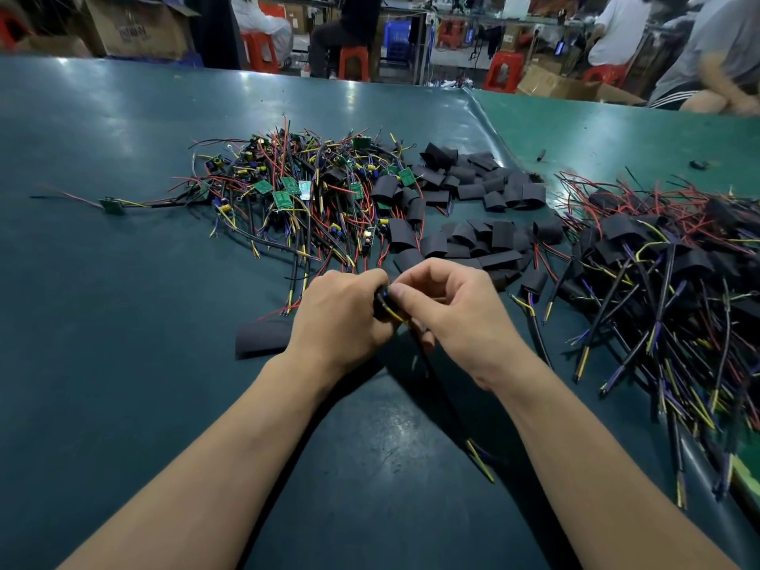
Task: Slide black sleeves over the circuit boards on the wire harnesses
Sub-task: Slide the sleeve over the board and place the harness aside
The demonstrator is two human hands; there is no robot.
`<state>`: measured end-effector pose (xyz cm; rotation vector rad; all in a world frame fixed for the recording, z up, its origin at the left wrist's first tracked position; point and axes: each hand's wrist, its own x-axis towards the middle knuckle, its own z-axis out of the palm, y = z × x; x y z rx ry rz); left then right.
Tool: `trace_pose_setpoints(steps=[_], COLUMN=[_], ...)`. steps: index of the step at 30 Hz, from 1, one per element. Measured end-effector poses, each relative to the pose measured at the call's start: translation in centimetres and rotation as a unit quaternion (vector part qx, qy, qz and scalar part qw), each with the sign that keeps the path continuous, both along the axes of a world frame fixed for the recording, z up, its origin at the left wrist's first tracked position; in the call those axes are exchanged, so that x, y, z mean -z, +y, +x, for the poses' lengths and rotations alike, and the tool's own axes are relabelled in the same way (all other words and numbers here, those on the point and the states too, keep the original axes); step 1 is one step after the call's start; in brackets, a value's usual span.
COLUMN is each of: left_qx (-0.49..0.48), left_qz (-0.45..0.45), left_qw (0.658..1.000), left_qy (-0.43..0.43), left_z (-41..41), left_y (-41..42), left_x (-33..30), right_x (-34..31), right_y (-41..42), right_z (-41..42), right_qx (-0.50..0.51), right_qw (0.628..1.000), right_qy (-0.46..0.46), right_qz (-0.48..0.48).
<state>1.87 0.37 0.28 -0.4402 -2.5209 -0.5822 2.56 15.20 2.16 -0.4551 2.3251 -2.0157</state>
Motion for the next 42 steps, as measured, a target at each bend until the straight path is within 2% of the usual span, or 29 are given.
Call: trace_pose_setpoints(steps=[7,13,15,18,21,24,27,30,33,36,39,42], left_qx=[0.036,0.046,0.072,0.107,0.131,0.136,0.085,0.030,0.020,0.069,0.072,0.055], left_qz=[-0.047,0.067,0.089,0.114,0.128,0.093,0.035,0.050,0.067,0.055,0.047,0.081], left_qw=[0.998,0.996,0.992,0.986,0.982,0.986,0.994,0.993,0.991,0.992,0.991,0.989], left_qy=[0.020,-0.027,-0.051,-0.055,-0.038,-0.010,0.053,0.105,0.116,0.087,0.100,0.116], left_z=[0.4,0.0,0.0,0.0,0.1,0.2,0.0,-0.2,-0.4,-0.3,-0.2,-0.4], left_y=[0.4,0.1,-0.1,-0.3,-0.2,0.0,0.0,-0.4,-0.4,-0.2,-0.4,-0.6], left_x=[0.1,0.1,0.0,0.0,-0.2,-0.3,-0.5,-0.4,-0.2,0.0,0.0,-0.1], right_x=[0.6,-0.2,-0.3,-0.1,-0.3,-0.4,-0.5,-1.1,-1.7,-1.7,-1.5,-1.9], right_y=[0.4,1.2,1.4,1.2,1.4,1.8,1.6,2.0,3.0,3.1,2.6,2.6], right_z=[-0.4,-0.6,-0.4,-0.3,-0.5,-0.5,-0.7,-1.3,-1.6,-1.4,-0.9,-0.8], right_qx=[0.001,-0.042,-0.072,-0.052,-0.047,-0.046,0.023,0.118,0.164,0.127,0.065,0.021], right_qw=[0.995,0.991,0.992,0.993,0.990,0.989,0.991,0.983,0.964,0.967,0.970,0.958], right_qy=[-0.100,-0.123,-0.108,-0.106,-0.136,-0.140,-0.128,-0.122,-0.148,-0.182,-0.211,-0.231], right_qz=[0.019,-0.038,0.003,0.024,0.004,0.028,0.008,-0.070,-0.149,-0.129,-0.106,-0.166])
